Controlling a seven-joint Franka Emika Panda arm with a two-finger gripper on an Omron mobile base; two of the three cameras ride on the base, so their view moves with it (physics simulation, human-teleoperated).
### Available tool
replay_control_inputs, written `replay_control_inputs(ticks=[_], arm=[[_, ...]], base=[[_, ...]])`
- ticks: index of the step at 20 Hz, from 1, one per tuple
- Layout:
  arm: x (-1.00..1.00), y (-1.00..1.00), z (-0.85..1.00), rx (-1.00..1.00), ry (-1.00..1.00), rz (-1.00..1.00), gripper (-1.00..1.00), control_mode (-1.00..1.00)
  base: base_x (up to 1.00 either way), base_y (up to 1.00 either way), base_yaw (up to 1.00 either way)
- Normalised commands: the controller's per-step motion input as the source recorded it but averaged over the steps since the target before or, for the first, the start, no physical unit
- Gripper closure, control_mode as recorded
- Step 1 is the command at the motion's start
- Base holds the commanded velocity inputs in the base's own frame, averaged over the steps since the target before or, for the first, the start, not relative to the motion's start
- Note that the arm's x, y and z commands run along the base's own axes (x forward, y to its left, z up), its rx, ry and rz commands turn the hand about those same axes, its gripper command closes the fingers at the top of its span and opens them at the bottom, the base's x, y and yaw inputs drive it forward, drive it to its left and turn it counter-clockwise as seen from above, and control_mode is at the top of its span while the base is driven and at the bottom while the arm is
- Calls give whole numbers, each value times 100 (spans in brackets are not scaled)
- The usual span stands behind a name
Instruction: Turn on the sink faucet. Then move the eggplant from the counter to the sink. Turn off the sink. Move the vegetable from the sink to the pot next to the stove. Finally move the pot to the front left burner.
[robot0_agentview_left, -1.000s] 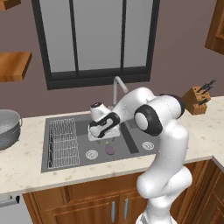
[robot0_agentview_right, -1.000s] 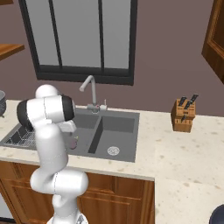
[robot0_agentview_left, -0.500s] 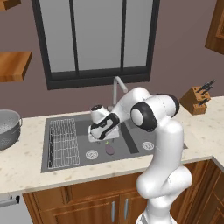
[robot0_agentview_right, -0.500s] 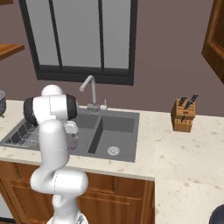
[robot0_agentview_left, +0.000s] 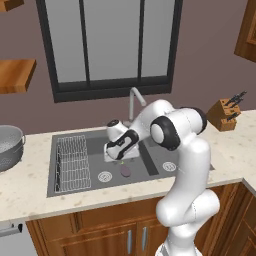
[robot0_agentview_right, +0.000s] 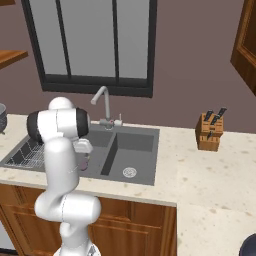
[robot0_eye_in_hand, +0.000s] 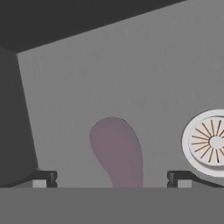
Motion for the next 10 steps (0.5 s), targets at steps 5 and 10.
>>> replay_control_inputs(ticks=[5, 10], arm=[[-5, -24, -7, 0, -2, 0, -100, -100], [-14, -8, -18, 0, 0, 0, -100, -100]], base=[[0, 0, 0], [0, 0, 0]])
